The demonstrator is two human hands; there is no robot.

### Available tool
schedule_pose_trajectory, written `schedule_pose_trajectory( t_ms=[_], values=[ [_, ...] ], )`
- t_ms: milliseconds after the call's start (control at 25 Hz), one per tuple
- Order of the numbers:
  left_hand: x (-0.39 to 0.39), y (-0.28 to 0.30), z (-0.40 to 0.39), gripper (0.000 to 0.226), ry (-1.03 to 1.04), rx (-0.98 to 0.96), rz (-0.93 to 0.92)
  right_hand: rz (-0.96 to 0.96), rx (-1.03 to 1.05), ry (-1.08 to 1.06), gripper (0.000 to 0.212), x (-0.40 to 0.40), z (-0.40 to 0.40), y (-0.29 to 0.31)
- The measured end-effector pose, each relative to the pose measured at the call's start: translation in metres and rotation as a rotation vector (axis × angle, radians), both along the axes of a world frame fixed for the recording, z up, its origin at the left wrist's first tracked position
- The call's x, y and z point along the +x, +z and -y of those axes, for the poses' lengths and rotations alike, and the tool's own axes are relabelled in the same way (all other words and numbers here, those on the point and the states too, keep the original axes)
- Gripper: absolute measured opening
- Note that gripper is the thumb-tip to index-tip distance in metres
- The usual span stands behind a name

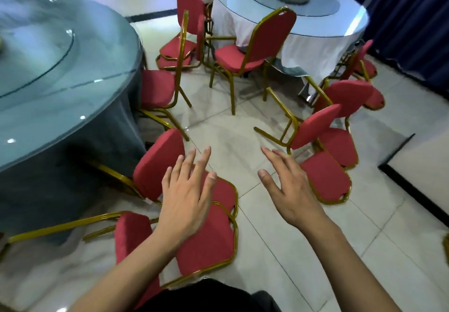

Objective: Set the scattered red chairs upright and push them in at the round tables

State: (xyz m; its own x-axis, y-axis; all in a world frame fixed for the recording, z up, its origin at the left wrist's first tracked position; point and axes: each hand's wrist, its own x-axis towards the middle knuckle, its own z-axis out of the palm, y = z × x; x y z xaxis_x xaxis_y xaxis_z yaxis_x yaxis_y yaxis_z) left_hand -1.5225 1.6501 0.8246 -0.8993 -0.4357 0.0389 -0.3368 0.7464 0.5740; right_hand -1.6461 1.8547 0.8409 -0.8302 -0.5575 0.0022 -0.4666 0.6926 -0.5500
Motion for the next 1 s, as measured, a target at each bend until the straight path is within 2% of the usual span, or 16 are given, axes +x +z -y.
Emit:
schedule_pose_trajectory(
  t_ms=[280, 520, 800, 1000],
  values=[
    [-0.026, -0.019, 0.025, 0.064, 0.317, 0.003, 0.013, -0.024, 0.022, 0.324, 0.055, -0.085, 0.072, -0.017],
    [-0.063, -0.031, 0.005, 0.062, 0.684, -0.011, 0.088, 0.03, 0.045, 0.703, 0.054, -0.167, 0.129, -0.047],
    [-0.052, -0.043, -0.085, 0.061, 1.265, 0.0, 0.201, 0.168, 0.055, 1.157, 0.057, -0.206, 0.165, -0.085],
    [-0.073, -0.067, -0.16, 0.062, 1.463, 0.058, 0.278, 0.221, 0.083, 1.311, 0.057, -0.226, 0.164, -0.126]
  ],
)
